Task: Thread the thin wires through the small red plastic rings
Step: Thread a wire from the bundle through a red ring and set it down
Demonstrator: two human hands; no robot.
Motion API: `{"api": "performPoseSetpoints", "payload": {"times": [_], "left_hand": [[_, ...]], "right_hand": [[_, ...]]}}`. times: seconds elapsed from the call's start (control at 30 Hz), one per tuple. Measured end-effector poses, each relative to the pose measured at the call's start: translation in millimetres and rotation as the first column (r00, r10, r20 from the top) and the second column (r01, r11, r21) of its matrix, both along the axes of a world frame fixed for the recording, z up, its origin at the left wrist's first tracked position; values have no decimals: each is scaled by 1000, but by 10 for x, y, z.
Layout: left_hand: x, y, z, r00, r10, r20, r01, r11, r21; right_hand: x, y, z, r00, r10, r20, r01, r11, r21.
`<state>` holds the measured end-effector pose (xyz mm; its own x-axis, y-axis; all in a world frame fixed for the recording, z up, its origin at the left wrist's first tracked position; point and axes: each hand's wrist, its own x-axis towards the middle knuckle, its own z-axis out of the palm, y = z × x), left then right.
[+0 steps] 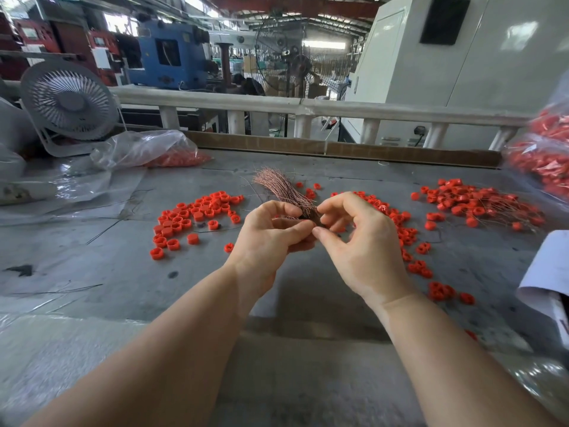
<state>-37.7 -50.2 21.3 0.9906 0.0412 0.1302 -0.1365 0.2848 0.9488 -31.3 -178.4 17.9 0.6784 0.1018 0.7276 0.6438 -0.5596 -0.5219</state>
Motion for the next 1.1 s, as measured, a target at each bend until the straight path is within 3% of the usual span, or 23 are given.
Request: {"api": "performPoseSetpoints", "payload": {"times": [0.1,0.3,0.53,0.73,1.1], "left_hand": [[3,14,4,1000,-4,2,4,1000,15],[18,23,22,975,-219,-39,200,938,-282],[8,37,25,958,-287,-30,256,892,-373],[12,14,28,963,-265,-44,235,910,-342],[5,-31,9,993,-83,-84,74,991,-114]], "right_hand": [[-2,7,0,999,27,-19,-27,1000,3],[-6,-11,34,999,45,-8,-44,994,104],[-16,-15,32,999,21,37,-25,991,128],[-7,-4,18,999,23,30,-27,993,113],[-16,7,14,998,32,46,-35,997,75]]}}
